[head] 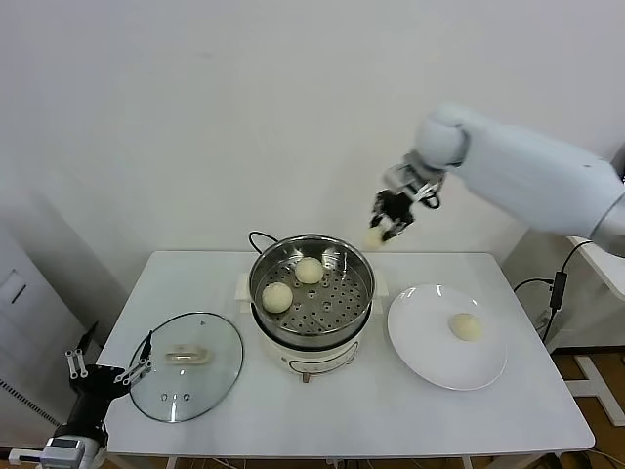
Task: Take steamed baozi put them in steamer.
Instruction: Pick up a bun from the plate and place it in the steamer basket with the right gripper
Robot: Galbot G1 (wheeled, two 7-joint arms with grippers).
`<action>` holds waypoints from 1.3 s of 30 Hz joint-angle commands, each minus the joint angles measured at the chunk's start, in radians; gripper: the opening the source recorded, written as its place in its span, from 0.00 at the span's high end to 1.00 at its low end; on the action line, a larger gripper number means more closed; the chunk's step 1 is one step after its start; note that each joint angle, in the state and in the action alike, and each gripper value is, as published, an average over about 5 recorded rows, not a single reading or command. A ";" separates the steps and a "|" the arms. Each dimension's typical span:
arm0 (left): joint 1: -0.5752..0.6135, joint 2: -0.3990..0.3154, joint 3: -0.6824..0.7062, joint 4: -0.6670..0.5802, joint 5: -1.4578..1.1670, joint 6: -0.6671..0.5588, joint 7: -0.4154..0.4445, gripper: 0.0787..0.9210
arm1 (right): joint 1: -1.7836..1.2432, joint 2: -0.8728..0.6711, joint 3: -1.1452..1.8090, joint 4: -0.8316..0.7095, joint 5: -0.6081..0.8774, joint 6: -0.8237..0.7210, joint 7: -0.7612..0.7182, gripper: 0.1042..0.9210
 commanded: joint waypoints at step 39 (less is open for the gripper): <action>-0.019 0.007 0.014 0.016 -0.004 -0.004 0.000 0.12 | 0.016 -0.012 0.028 -0.038 0.090 -0.130 0.023 0.12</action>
